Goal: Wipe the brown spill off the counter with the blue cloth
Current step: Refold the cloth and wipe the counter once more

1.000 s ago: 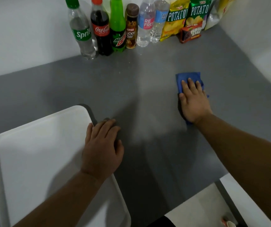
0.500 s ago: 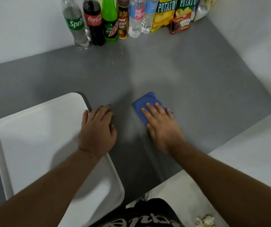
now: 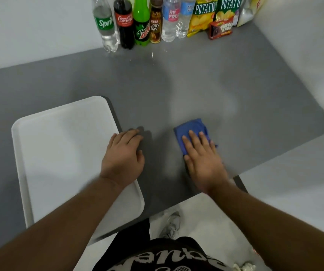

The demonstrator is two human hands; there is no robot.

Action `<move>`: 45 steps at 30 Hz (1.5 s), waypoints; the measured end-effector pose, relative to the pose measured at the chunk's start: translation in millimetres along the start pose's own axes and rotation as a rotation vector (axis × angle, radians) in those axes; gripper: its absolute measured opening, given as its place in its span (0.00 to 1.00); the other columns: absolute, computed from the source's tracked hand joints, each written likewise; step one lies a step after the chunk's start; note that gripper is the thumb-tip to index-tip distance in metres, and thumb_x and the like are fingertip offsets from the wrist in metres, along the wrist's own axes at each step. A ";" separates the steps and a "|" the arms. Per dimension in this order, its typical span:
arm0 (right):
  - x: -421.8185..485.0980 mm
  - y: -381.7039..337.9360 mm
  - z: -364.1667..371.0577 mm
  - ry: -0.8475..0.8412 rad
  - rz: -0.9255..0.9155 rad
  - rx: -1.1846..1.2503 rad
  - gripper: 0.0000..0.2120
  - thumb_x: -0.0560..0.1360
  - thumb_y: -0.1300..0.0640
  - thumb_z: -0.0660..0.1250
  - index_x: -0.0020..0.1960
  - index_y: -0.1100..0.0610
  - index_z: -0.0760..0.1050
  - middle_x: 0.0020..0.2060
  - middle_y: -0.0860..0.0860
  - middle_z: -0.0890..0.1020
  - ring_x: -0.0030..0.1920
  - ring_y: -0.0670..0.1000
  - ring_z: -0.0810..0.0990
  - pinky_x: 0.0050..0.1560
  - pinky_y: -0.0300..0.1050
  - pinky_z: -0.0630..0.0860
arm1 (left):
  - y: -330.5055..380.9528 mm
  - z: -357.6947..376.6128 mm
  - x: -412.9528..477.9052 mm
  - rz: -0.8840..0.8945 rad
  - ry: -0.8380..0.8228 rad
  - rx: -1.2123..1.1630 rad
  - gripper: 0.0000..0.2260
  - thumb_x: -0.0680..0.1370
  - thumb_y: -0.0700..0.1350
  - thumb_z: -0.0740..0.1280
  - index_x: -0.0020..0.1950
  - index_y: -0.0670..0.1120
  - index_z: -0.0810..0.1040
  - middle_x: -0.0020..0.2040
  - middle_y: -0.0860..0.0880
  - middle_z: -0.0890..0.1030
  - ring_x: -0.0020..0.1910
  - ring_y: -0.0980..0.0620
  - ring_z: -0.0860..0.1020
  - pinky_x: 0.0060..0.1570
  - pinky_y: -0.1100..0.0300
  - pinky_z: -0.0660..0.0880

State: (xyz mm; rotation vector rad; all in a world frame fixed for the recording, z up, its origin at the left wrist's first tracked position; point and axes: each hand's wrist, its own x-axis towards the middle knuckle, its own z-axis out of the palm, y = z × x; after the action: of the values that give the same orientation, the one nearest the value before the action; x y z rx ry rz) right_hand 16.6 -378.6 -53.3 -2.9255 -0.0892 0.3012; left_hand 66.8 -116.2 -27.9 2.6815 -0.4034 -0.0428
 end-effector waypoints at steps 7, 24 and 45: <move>-66.4 -29.7 12.6 -0.186 -0.396 -0.074 0.27 0.85 0.46 0.49 0.84 0.43 0.51 0.84 0.44 0.48 0.83 0.52 0.39 0.80 0.56 0.36 | 15.8 -2.4 -23.3 0.007 -0.055 0.003 0.20 0.79 0.44 0.64 0.71 0.45 0.77 0.72 0.45 0.77 0.72 0.43 0.73 0.78 0.43 0.62; -90.1 4.1 -16.1 -0.056 0.059 0.265 0.05 0.75 0.53 0.72 0.50 0.52 0.79 0.48 0.51 0.78 0.50 0.56 0.79 0.49 0.51 0.76 | 94.2 -2.4 -35.4 0.019 -0.432 0.165 0.10 0.80 0.49 0.64 0.59 0.49 0.80 0.59 0.45 0.77 0.60 0.42 0.76 0.62 0.49 0.71; -32.8 -108.0 -41.1 -0.253 -0.093 0.783 0.24 0.75 0.59 0.75 0.64 0.37 0.74 0.53 0.38 0.82 0.55 0.36 0.80 0.52 0.24 0.71 | -40.6 -71.0 -155.5 -0.785 -0.064 -0.885 0.05 0.80 0.43 0.67 0.53 0.49 0.82 0.52 0.46 0.85 0.53 0.42 0.83 0.53 0.41 0.83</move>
State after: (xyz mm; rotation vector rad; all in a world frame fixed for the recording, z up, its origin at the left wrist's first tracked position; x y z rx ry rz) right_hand -11.2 -283.4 14.4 -2.0942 -0.1126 0.5435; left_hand -64.3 -7.4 14.7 1.7981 0.5564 -0.4264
